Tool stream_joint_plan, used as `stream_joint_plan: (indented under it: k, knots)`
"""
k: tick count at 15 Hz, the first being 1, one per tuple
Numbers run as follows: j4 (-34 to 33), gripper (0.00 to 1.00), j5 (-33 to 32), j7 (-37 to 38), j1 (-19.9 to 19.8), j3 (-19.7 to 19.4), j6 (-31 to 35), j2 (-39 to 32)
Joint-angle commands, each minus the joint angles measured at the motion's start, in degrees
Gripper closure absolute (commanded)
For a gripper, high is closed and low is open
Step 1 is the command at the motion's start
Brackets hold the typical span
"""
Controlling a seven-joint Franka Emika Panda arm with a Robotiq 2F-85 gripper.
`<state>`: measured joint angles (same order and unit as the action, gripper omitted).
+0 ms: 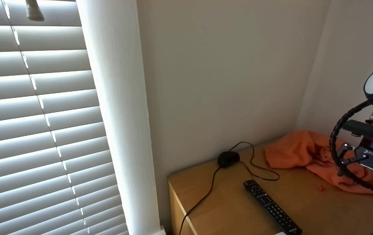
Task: Turn over the dice on the table
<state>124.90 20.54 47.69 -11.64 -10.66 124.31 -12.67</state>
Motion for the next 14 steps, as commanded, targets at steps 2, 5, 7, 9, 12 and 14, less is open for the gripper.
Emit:
stream_joint_plan:
  k: [2,5,7,9,12,14]
  knots:
    - [-7.0,0.00,7.6,-0.6,-2.5,-1.2,-1.9,-8.7]
    - [-9.9,0.00,10.8,-0.7,-3.9,-1.2,-2.2,-12.2]
    - [-11.9,0.00,13.4,-1.5,-5.1,-0.7,-2.6,-14.3]
    - [-14.0,0.00,15.1,-2.2,-5.8,-0.6,-3.5,-16.4]
    - [-16.9,0.00,16.3,-2.4,-6.4,-0.8,-4.8,-19.3]
    - [-18.5,0.00,16.8,-2.6,-6.8,-0.8,-5.9,-20.9]
